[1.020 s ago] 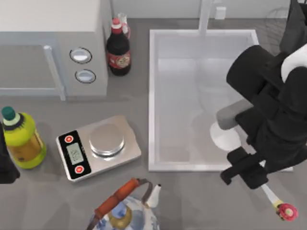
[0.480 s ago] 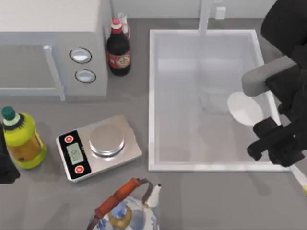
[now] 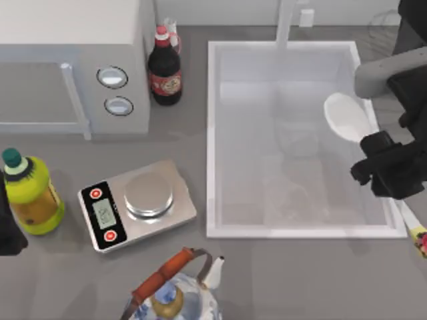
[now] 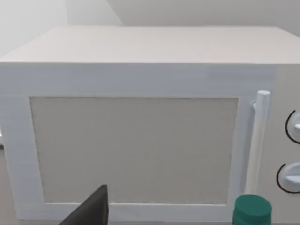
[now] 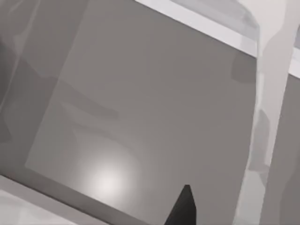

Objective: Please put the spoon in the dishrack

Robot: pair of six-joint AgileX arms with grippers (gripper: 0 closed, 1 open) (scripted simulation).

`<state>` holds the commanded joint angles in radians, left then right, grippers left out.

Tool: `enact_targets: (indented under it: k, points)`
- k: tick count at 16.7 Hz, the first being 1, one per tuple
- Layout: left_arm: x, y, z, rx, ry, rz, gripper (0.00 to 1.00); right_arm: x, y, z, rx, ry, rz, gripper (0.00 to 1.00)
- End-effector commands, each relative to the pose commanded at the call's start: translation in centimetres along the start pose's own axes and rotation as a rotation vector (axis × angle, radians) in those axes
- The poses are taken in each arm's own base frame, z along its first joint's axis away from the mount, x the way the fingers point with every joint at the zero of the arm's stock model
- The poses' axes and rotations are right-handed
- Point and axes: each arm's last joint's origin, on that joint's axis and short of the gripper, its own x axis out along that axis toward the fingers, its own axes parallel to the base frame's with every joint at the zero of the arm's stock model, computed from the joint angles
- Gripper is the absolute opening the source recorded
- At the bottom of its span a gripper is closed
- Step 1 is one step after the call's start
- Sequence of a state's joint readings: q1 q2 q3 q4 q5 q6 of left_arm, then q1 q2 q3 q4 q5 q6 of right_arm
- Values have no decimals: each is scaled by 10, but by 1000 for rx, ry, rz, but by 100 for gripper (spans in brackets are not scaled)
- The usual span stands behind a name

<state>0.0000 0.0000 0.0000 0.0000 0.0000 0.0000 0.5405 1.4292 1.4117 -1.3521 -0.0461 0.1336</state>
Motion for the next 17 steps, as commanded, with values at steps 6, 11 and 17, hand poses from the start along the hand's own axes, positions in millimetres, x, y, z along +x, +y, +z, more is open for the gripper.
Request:
enact_targets:
  k: [6, 11, 17]
  points:
    - [0, 0, 0, 0, 0, 0, 100, -28, -87, 6, 238, -444, 86, 0]
    - [0, 0, 0, 0, 0, 0, 100, -75, -170, -31, 344, -947, -53, 0]
    - [0, 0, 0, 0, 0, 0, 100, -129, -198, -97, 262, -1330, -358, 0]
